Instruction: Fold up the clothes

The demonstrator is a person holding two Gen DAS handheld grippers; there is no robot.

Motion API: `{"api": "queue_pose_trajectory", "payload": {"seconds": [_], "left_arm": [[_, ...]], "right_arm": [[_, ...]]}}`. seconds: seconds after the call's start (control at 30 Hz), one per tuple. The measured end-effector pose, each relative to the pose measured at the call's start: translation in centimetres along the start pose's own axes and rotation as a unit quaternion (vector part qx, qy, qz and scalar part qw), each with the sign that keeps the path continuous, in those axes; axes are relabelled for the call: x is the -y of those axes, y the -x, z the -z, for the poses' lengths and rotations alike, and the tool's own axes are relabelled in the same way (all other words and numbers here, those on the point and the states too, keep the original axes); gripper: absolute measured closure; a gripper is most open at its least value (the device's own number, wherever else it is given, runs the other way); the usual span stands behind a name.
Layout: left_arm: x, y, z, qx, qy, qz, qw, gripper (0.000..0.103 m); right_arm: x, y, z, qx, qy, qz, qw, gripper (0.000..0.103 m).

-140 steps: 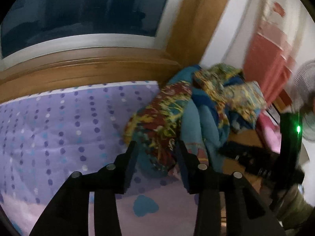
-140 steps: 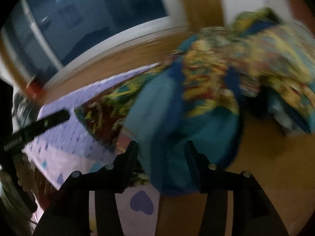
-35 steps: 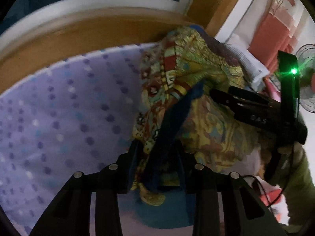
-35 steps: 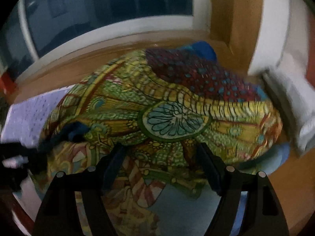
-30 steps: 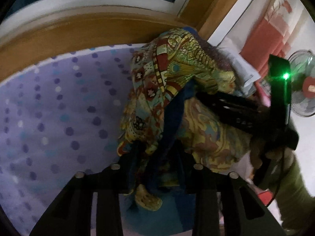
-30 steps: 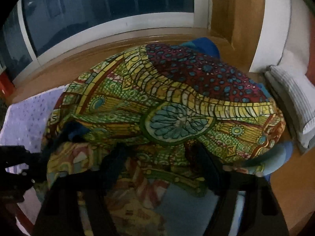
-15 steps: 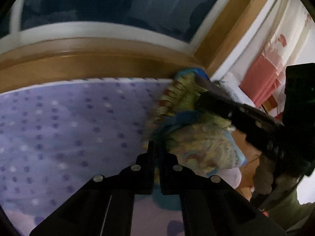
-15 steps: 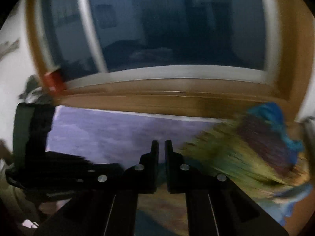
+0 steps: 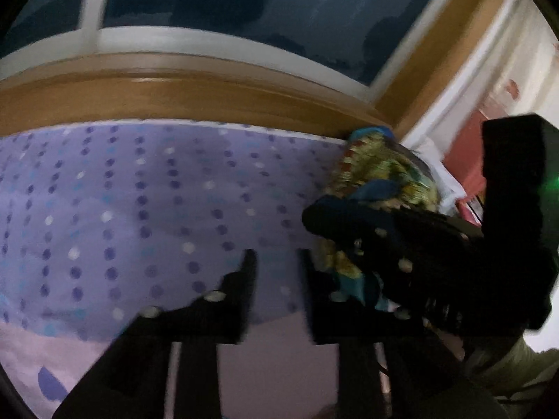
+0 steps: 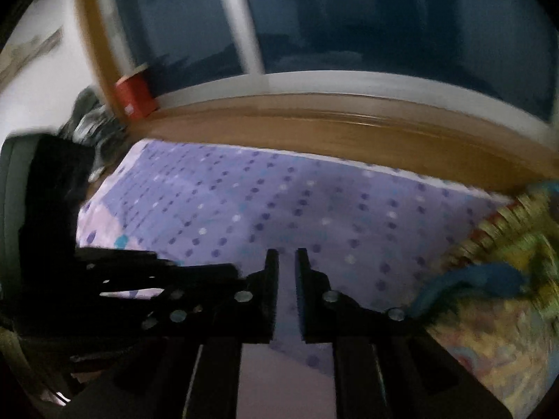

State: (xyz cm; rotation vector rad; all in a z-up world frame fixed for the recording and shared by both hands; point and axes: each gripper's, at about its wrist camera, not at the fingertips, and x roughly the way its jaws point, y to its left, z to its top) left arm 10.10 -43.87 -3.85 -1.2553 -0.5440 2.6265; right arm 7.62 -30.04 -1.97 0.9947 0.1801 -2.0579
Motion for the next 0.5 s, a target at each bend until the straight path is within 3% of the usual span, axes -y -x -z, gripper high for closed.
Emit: {"api": "queue_pose_trajectory", "payload": {"seconds": [0.07,0.13,0.17,0.33,0.43,0.5], "left_arm": [[1.7,-0.9,-0.7,-0.006,-0.033,0.016,0.9993,0.072],[3.4,-2.1,-1.3,-0.014,-0.063,0.026,0.9975,0.070],[4.3,-2.8,-1.5,-0.019,-0.078,0.028,0.9964,0.067],[8.4,-7.8,-2.5,-0.056,-0.167,-0.001,0.9844,0.064],[10.0,-10.1,-3.2,-0.072,-0.195,-0.003,0.9782,0.064],[10.9,-11.4,-3.6,-0.080,-0.205,0.001,0.9754,0.064]], "right_arm": [[2.7,1.3,0.5,0.008,-0.050,0.022,0.998,0.078],[5.4,2.8,1.3,0.020,-0.092,0.052,0.994,0.061],[6.7,3.8,1.9,0.026,-0.111,0.069,0.991,0.058],[12.6,8.4,5.4,0.036,-0.174,0.162,0.971,0.056],[15.1,10.0,7.0,0.030,-0.172,0.224,0.959,0.055],[15.9,10.1,7.3,0.023,-0.157,0.243,0.957,0.053]]}}
